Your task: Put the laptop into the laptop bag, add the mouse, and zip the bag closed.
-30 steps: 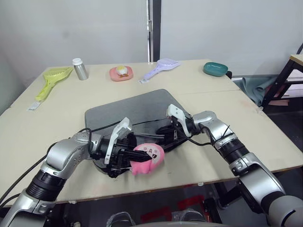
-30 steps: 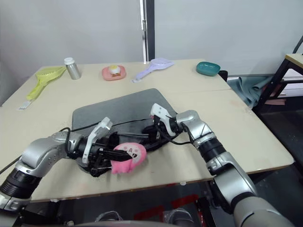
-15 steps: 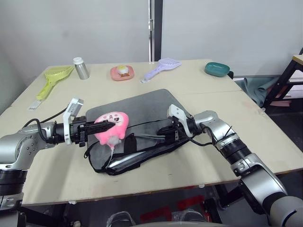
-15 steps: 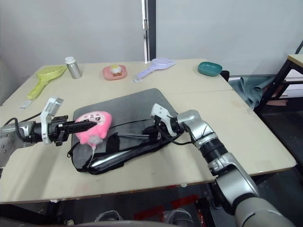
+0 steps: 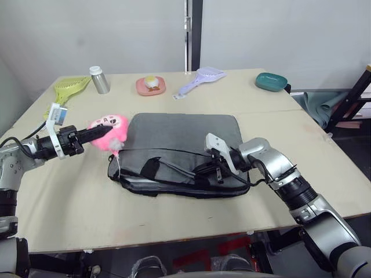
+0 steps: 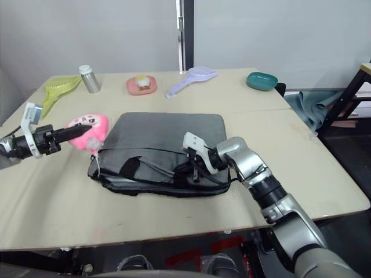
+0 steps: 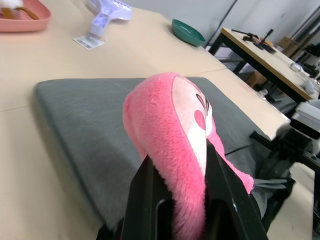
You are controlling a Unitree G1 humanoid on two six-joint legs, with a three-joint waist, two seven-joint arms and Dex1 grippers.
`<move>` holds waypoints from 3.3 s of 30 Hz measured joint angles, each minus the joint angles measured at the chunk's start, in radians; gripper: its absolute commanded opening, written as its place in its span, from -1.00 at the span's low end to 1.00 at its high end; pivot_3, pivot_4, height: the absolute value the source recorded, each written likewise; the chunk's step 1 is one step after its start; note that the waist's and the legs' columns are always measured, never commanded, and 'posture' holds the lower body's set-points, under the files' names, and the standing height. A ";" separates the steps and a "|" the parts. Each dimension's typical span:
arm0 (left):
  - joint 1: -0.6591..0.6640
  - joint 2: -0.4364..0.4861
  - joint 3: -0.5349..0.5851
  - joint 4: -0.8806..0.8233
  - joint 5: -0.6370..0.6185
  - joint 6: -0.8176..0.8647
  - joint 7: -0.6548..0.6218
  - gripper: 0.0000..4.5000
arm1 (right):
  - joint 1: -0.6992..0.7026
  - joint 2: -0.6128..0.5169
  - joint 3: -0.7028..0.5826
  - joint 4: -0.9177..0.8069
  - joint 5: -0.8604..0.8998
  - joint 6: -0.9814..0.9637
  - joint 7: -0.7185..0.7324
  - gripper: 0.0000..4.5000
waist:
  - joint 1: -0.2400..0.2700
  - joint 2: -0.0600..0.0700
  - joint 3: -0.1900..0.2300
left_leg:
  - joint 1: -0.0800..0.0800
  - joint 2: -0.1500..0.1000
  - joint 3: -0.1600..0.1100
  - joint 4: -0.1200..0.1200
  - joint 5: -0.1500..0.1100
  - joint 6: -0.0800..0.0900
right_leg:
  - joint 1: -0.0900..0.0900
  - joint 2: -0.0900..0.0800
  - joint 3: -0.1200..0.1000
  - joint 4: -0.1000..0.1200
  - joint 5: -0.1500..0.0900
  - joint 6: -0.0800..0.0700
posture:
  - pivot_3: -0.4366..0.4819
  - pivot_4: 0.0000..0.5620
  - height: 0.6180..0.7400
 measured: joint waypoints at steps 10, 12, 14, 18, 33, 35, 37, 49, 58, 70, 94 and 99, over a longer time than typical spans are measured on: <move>0.220 0.038 -0.004 -0.132 0.026 0.003 -0.060 -0.91 | 0.015 -0.006 -0.002 0.009 0.002 -0.038 -0.024 -1.00 | 0.000 0.000 0.000 | 0.001 0.000 0.000 0.000 0.000 0.000 | 0.001 0.000 0.000 0.001 0.000 0.000 | -0.05 -0.47 1.00; 0.282 0.042 0.028 -0.128 0.034 -0.001 -0.058 -0.91 | 0.019 -0.004 -0.005 0.007 0.002 -0.038 -0.033 -1.00 | 0.001 0.000 0.000 | 0.002 0.000 0.000 0.001 0.000 0.000 | 0.002 0.000 0.000 0.002 0.000 0.000 | -0.05 -0.47 1.00; 0.339 0.052 0.065 -0.128 0.034 0.002 -0.059 -0.91 | 0.024 -0.004 -0.007 0.005 0.002 -0.038 -0.041 -1.00 | 0.000 0.000 0.001 | 0.002 0.000 0.000 0.001 0.000 0.000 | 0.003 0.000 0.001 0.002 0.000 0.000 | -0.05 -0.47 1.00; 0.486 0.061 0.139 -0.189 0.026 0.023 -0.073 -0.91 | 0.030 -0.001 -0.008 0.003 0.002 -0.037 -0.050 -1.00 | -0.001 0.001 0.001 | 0.003 0.000 0.000 0.001 0.000 0.000 | 0.004 -0.001 0.001 0.002 0.000 0.000 | -0.05 -0.47 1.00; 0.573 -0.030 0.013 -0.432 0.009 0.042 -0.013 -0.91 | 0.021 0.007 -0.001 0.018 0.002 -0.036 -0.059 -1.00 | -0.003 0.002 0.001 | 0.003 0.001 -0.001 0.004 0.000 0.001 | 0.004 0.000 0.001 0.005 0.000 0.000 | -0.05 -0.47 1.00; 0.560 -0.047 -0.011 -0.445 0.011 0.039 0.007 -0.91 | 0.020 0.011 0.000 0.019 0.002 -0.036 -0.061 -1.00 | -0.004 0.001 0.000 | 0.003 0.001 -0.001 0.005 0.000 0.001 | 0.004 0.000 0.001 0.006 0.000 0.000 | -0.05 -0.47 1.00; 0.559 -0.062 -0.042 -0.485 0.012 0.029 0.025 -0.91 | 0.020 0.011 0.000 0.019 0.002 -0.036 -0.061 -1.00 | -0.006 0.000 0.000 | 0.003 0.000 0.000 0.006 0.000 0.001 | 0.004 0.000 0.002 0.006 0.000 0.000 | -0.05 -0.47 1.00; 0.545 -0.106 -0.140 -0.719 -0.066 0.053 0.072 -0.91 | 0.007 0.013 0.002 0.038 0.002 -0.034 -0.061 -1.00 | -0.007 -0.001 -0.001 | 0.003 0.000 -0.001 0.010 0.000 0.001 | 0.004 0.000 0.003 0.011 0.000 0.000 | -0.05 -0.47 1.00; 0.516 -0.120 -0.245 -0.736 -0.101 0.065 0.015 -0.91 | -0.010 0.010 0.003 0.059 0.001 -0.034 -0.059 -1.00 | -0.011 0.000 -0.001 | 0.003 0.000 -0.001 0.012 0.000 0.001 | 0.004 0.000 0.003 0.014 0.000 0.000 | -0.05 -0.47 1.00; 0.375 -0.284 -0.355 -0.638 -0.063 0.044 0.098 -0.91 | -0.015 0.004 0.003 0.066 0.001 -0.034 -0.057 -1.00 | -0.010 0.001 0.000 | 0.003 0.000 -0.001 0.016 0.000 0.001 | 0.003 0.000 0.004 0.017 0.000 0.000 | -0.05 -0.47 1.00; 0.146 -0.529 -0.538 -0.454 0.093 -0.013 0.167 -0.91 | -0.034 0.000 0.004 0.090 -0.003 -0.034 -0.045 -1.00 | -0.002 0.002 -0.001 | 0.003 0.000 -0.001 0.019 0.000 0.001 | 0.004 -0.001 0.005 0.020 0.000 0.000 | -0.05 -0.47 1.00; 0.122 -0.543 -0.548 -0.435 0.110 -0.008 0.169 -0.91 | -0.036 -0.001 0.004 0.090 -0.003 -0.034 -0.044 -1.00 | -0.003 0.002 -0.001 | 0.003 0.000 -0.001 0.019 0.000 0.001 | 0.004 -0.001 0.005 0.020 0.000 0.000 | -0.05 -0.47 1.00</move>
